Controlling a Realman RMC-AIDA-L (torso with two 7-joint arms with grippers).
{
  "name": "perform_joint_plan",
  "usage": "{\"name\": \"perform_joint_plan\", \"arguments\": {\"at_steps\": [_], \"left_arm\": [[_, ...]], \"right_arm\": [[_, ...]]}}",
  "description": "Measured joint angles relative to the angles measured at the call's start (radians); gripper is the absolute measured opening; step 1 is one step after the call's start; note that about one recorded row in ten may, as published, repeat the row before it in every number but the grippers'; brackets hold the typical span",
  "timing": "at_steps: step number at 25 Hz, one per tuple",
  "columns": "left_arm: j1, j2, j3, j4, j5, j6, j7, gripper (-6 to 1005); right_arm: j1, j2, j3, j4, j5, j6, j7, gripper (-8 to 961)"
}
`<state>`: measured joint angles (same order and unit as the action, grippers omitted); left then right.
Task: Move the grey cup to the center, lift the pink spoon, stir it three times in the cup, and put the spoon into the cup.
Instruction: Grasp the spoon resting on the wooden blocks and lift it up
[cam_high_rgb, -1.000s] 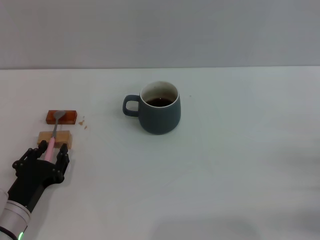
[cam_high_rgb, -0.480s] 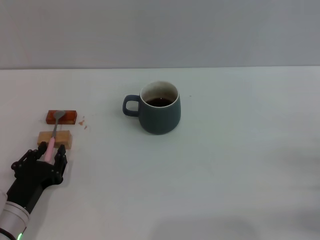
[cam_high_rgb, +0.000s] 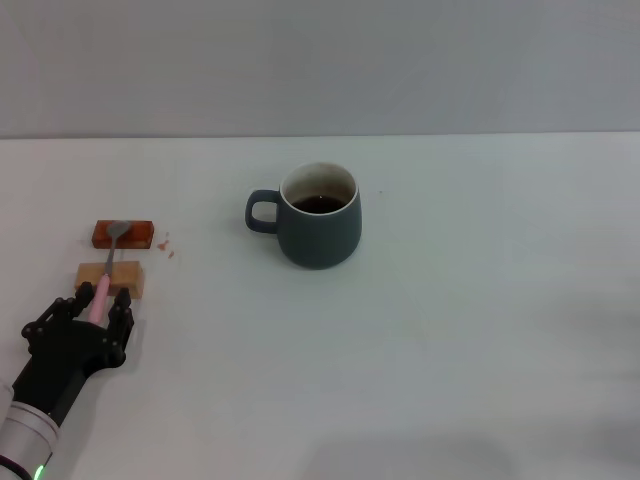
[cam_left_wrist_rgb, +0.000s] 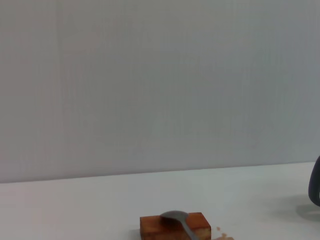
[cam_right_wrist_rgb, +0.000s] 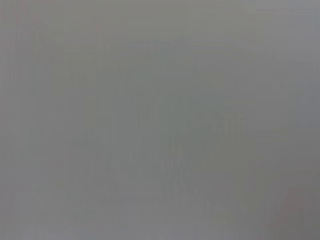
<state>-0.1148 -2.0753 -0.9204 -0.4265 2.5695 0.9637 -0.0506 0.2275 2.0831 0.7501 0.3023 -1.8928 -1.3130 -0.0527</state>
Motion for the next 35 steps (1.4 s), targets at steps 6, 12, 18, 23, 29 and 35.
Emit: {"name": "perform_joint_plan", "arguments": {"at_steps": [6,12,18,23,29,35], "left_arm": [[-0.007,0.004,-0.004,0.010,0.000,-0.001,-0.033,346],[-0.008,0.005,-0.002,0.010,0.000,-0.002,-0.041,306],[-0.006,0.005,0.000,0.000,0.000,0.000,-0.041,165],[0.001,0.005,0.002,-0.014,0.006,0.006,-0.031,144],[0.000,0.005,0.010,-0.018,0.010,0.007,-0.029,135],[0.000,0.006,0.014,-0.028,0.010,0.010,-0.029,135]], "right_arm": [[-0.001,0.000,0.000,0.000,0.000,0.000,-0.001,-2],[-0.002,-0.001,-0.001,0.000,0.000,0.000,-0.002,-2],[-0.002,-0.001,-0.005,0.000,0.000,-0.007,-0.002,-2],[-0.002,-0.002,-0.012,0.000,0.000,-0.012,-0.002,-2],[-0.002,-0.002,-0.012,0.000,0.000,-0.012,-0.003,-1],[-0.002,-0.002,-0.012,0.000,0.000,-0.012,-0.003,-1]]}}
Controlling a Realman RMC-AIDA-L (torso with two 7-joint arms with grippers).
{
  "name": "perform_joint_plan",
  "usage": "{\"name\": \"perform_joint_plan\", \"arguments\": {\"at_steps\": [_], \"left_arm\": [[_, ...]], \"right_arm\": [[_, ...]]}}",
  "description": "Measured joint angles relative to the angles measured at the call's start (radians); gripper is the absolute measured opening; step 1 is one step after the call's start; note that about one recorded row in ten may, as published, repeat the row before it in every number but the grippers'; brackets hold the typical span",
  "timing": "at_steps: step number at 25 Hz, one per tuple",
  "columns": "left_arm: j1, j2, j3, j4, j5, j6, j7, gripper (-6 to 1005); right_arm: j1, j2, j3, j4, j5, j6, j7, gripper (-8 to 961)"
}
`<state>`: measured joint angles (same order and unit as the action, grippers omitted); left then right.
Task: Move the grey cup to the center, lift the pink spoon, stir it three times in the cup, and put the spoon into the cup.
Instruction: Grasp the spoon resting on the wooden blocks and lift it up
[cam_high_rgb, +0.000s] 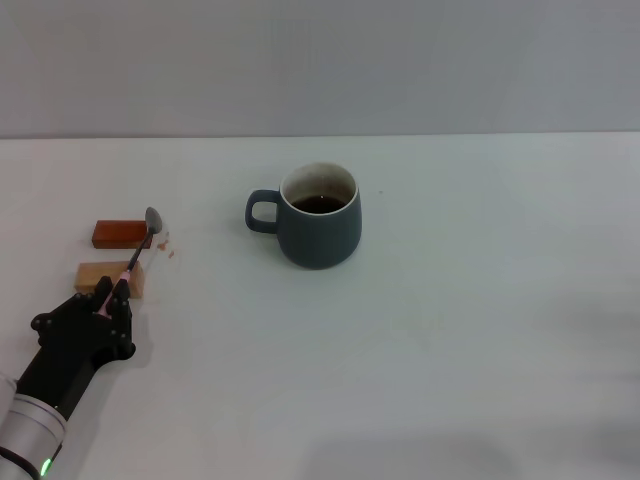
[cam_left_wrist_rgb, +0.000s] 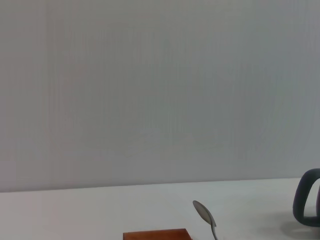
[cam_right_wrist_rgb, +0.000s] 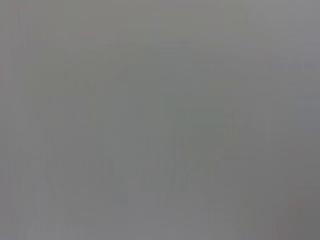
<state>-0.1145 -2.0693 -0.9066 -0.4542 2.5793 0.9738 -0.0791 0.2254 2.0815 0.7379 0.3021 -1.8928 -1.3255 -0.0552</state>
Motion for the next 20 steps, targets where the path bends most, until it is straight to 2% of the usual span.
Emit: {"name": "perform_joint_plan", "arguments": {"at_steps": [20], "left_arm": [[0.003,0.009,0.000,-0.027,0.001,0.020,0.001,135]], "right_arm": [[0.000,0.000,-0.001,0.000,0.000,0.000,0.000,-2]]}}
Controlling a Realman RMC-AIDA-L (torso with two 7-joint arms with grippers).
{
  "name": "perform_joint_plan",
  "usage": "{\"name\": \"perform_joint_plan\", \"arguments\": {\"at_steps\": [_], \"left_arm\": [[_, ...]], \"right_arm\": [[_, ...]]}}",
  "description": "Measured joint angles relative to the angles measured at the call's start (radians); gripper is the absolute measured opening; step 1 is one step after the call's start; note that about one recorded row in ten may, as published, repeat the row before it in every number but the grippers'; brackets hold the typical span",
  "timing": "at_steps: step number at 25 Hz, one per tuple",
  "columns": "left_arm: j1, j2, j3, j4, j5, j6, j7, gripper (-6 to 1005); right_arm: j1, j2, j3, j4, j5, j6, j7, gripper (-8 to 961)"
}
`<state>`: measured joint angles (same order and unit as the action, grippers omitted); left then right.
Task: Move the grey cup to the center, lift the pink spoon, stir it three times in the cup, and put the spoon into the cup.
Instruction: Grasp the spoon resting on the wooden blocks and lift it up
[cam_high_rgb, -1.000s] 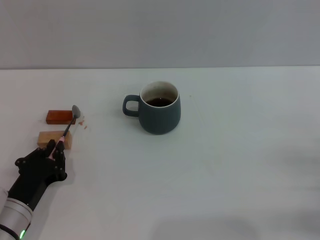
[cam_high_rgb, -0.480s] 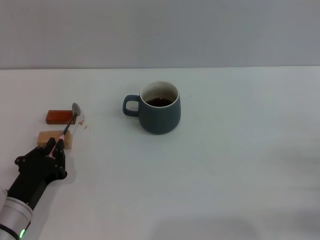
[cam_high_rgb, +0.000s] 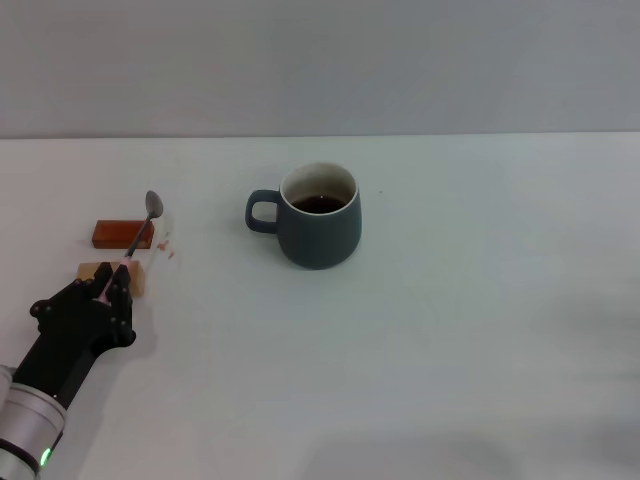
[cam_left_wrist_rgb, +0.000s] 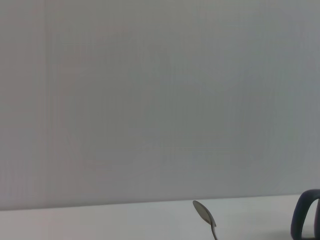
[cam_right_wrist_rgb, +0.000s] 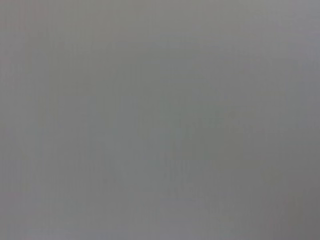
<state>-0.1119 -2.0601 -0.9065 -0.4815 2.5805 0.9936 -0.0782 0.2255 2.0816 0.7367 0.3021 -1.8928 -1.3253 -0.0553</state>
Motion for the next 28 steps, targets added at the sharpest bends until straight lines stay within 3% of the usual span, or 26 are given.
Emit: {"name": "perform_joint_plan", "arguments": {"at_steps": [20,27,28], "left_arm": [[0.002,0.028,-0.003,-0.065,0.014,-0.021,-0.011,135],[0.002,0.048,-0.001,-0.108,0.015,-0.045,-0.012,135],[0.003,0.059,0.000,-0.128,0.015,-0.056,-0.012,135]], "right_arm": [[-0.002,0.000,0.000,-0.003,0.000,0.000,0.000,-1],[-0.004,0.000,0.000,-0.005,0.000,0.000,0.000,-2],[-0.005,0.000,0.000,-0.005,0.000,0.000,0.000,-2]]}}
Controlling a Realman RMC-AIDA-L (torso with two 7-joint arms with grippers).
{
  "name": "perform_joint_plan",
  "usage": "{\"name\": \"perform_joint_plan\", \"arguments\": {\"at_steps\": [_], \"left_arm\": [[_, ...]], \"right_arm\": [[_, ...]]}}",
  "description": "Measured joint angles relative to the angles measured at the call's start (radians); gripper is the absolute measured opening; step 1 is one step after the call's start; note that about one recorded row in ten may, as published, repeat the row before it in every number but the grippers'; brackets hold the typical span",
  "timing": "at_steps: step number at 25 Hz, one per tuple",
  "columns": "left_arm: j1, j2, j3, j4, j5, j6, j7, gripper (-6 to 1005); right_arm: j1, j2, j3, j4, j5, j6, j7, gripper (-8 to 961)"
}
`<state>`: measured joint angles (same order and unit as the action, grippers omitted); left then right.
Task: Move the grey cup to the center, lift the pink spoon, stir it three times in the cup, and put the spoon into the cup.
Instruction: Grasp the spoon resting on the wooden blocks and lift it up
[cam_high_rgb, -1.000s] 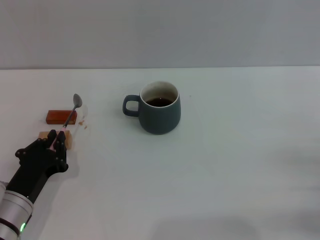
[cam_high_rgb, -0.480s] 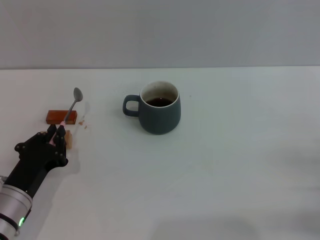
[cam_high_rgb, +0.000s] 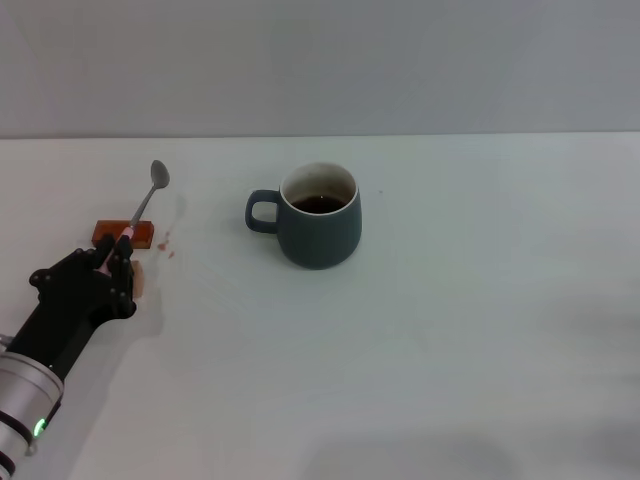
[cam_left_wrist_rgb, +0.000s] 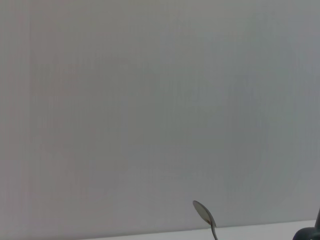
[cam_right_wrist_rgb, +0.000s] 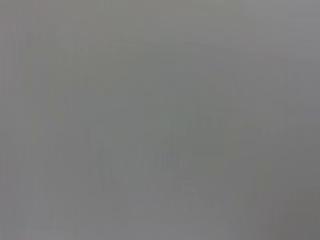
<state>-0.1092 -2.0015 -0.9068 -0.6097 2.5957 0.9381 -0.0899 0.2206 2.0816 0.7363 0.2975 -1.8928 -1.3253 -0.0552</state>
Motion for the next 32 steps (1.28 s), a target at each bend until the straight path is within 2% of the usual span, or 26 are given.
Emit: {"name": "perform_joint_plan", "arguments": {"at_steps": [4,5,12,13,14,21,27,32], "left_arm": [[0.000,0.005,0.000,-0.011,0.000,-0.009,0.000,135],[0.000,0.017,0.000,-0.040,0.001,-0.036,0.000,135],[0.001,0.054,0.000,-0.117,0.002,-0.092,0.002,135],[0.001,0.054,0.000,-0.117,0.002,-0.092,0.002,135],[0.005,0.065,-0.001,-0.144,0.001,-0.111,0.001,135],[0.016,0.083,-0.014,-0.192,0.024,-0.137,0.000,135],[0.043,0.093,-0.077,-0.279,0.103,-0.223,-0.001,135],[0.051,0.102,-0.107,-0.308,0.154,-0.251,-0.048,135]], "right_arm": [[-0.004,0.000,0.000,0.001,0.000,0.000,0.000,-2],[-0.004,0.000,0.000,0.001,0.000,0.000,0.000,-2],[-0.004,0.000,0.000,0.002,0.000,0.000,0.000,-1],[-0.004,0.000,0.000,0.003,0.000,0.000,0.000,-1],[-0.004,0.000,0.000,0.003,0.000,0.000,0.000,-1],[-0.004,0.000,0.000,0.003,0.000,0.000,0.000,-1],[-0.004,0.000,0.000,0.005,0.000,0.000,0.000,-1],[-0.004,0.000,0.000,0.005,0.000,0.000,0.000,-1]]}}
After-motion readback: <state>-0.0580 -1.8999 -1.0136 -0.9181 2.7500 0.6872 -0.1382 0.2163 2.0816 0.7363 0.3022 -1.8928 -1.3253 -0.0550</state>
